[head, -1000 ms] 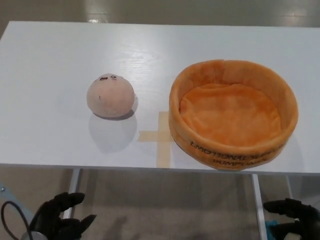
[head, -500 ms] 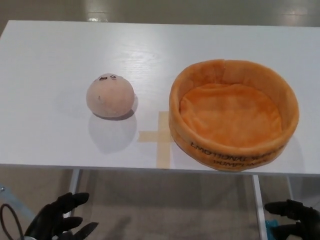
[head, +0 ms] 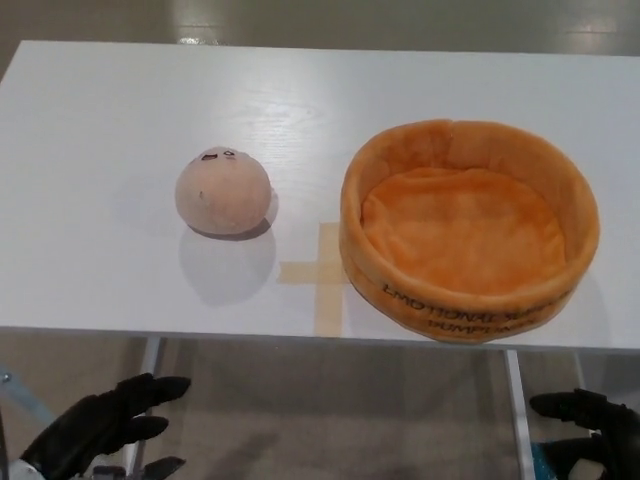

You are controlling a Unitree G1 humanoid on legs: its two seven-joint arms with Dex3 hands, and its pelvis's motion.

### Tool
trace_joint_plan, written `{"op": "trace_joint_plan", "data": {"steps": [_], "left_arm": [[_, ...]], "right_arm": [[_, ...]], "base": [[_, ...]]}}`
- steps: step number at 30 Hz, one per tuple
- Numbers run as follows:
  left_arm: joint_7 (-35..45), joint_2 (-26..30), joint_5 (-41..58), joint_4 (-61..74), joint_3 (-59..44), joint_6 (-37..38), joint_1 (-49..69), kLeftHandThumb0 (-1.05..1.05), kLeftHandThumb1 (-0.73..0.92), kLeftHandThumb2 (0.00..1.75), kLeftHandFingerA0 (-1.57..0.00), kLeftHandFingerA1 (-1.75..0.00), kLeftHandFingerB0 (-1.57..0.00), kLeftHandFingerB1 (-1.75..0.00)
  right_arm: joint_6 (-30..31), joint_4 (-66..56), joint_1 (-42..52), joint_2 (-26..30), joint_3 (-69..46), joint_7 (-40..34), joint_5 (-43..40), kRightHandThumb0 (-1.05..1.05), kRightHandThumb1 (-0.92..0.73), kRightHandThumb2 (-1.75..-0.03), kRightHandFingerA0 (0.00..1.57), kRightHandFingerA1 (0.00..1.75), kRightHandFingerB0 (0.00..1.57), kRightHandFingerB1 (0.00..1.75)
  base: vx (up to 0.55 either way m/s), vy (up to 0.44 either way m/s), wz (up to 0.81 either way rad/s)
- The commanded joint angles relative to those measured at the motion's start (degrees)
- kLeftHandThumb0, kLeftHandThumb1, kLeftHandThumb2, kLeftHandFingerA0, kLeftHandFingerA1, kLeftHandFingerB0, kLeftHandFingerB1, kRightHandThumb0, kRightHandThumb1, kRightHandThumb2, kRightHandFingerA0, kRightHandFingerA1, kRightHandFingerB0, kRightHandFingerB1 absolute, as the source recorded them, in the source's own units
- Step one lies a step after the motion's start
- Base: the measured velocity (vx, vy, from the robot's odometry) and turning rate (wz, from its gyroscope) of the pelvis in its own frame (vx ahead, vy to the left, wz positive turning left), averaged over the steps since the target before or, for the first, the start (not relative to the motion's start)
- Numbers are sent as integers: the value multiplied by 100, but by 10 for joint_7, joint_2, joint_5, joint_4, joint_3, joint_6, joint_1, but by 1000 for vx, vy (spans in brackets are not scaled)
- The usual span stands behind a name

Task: Use the left hand to pick up the pink round toy on the left and place it inside the orange plate on the desk.

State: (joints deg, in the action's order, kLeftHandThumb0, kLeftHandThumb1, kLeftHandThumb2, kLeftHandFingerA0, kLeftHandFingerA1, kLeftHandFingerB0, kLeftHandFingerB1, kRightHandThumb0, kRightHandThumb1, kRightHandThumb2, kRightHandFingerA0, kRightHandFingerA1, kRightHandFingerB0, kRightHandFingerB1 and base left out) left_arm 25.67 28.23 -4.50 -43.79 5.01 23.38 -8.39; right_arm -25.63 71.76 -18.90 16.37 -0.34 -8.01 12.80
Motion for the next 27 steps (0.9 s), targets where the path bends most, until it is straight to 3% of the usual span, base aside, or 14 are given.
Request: {"op": "trace_joint_plan", "data": {"steps": [1,2,3,7,8,14,20,21,27], "left_arm": [[287,97,106,175,51,42,68,-40,68,59,-41,-36,-38,-34],[294,107,115,197,52,35,73,-40,68,59,-41,-36,-38,-34],[298,119,117,217,53,32,76,-45,49,88,-36,-54,-27,-49],[307,128,129,242,52,17,83,-42,49,89,-37,-55,-28,-50],[313,140,138,270,50,-7,90,-39,70,59,-45,-40,-40,-38],[326,180,159,348,41,-45,112,-35,70,60,-47,-43,-39,-37],[337,212,213,420,4,-23,138,-34,69,61,-47,-39,-42,-37],[336,232,228,458,-16,-29,151,-43,52,88,-38,-53,-32,-49],[345,276,294,574,-87,-58,174,-48,53,90,-41,-55,-34,-50]], "right_arm": [[-4,7,-2,5,-7,1,-10,-12,-65,-58,70,65,64,50],[-5,7,-3,5,-7,0,-10,-12,-65,-58,70,65,64,50],[-5,7,-6,6,-6,1,-8,-13,-65,-59,70,66,64,50],[-4,6,-7,7,-4,0,-5,-14,-66,-59,70,65,63,50],[-1,6,-9,9,2,-7,1,-13,-65,-59,66,59,63,49],[-3,8,-10,9,1,-7,2,-11,-66,-59,63,57,62,49],[5,9,-12,9,3,-5,2,-11,-66,-59,64,57,61,48],[5,9,-12,9,4,-5,4,-11,-66,-59,63,56,61,48],[3,10,-11,8,3,-5,1,-13,-65,-58,66,59,63,49]], "base": [[0,0,0],[0,0,0],[0,0,0],[0,0,0],[0,0,0],[0,0,0],[0,0,0],[0,0,0],[0,0,0]]}}
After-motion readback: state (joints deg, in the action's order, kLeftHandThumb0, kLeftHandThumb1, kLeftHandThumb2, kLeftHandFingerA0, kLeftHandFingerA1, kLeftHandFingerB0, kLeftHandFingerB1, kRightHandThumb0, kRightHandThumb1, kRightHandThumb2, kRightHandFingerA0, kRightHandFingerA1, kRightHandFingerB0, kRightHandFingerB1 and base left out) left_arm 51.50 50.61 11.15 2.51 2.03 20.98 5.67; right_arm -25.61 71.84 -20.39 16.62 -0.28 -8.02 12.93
